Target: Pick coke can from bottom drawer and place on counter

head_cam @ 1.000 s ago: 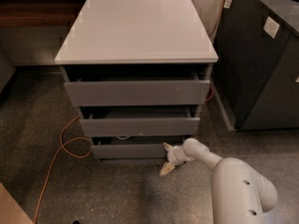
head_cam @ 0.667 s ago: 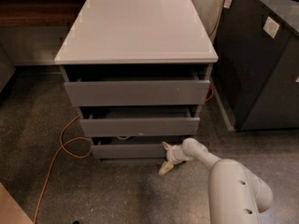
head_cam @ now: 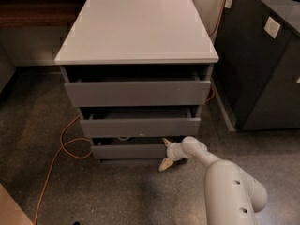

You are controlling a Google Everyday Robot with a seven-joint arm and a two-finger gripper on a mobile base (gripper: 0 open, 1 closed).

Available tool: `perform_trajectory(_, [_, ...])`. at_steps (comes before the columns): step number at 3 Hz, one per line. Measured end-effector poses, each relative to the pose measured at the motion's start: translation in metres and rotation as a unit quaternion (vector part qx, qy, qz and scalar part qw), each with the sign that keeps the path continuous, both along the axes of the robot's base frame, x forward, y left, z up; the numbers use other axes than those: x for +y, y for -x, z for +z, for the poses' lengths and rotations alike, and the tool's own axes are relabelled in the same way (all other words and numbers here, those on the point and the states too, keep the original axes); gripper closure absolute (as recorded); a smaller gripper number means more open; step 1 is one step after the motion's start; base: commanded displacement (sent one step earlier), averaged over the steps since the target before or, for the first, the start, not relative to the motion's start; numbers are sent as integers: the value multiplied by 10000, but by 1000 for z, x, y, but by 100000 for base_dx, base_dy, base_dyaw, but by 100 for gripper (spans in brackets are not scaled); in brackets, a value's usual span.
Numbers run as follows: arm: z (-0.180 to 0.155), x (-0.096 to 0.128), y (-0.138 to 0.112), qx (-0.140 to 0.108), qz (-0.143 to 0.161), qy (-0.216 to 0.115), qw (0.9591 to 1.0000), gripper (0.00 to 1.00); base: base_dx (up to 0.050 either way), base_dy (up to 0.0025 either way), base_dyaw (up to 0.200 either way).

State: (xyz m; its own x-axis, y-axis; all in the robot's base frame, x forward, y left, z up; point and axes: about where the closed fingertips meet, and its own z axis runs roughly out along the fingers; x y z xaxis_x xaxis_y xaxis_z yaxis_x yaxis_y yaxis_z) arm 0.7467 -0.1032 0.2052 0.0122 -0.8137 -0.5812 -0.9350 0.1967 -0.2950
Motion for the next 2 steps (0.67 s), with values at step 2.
perform_trajectory(2, [-14,-5,-11,-9,-137,71,9999,25,0,0,0])
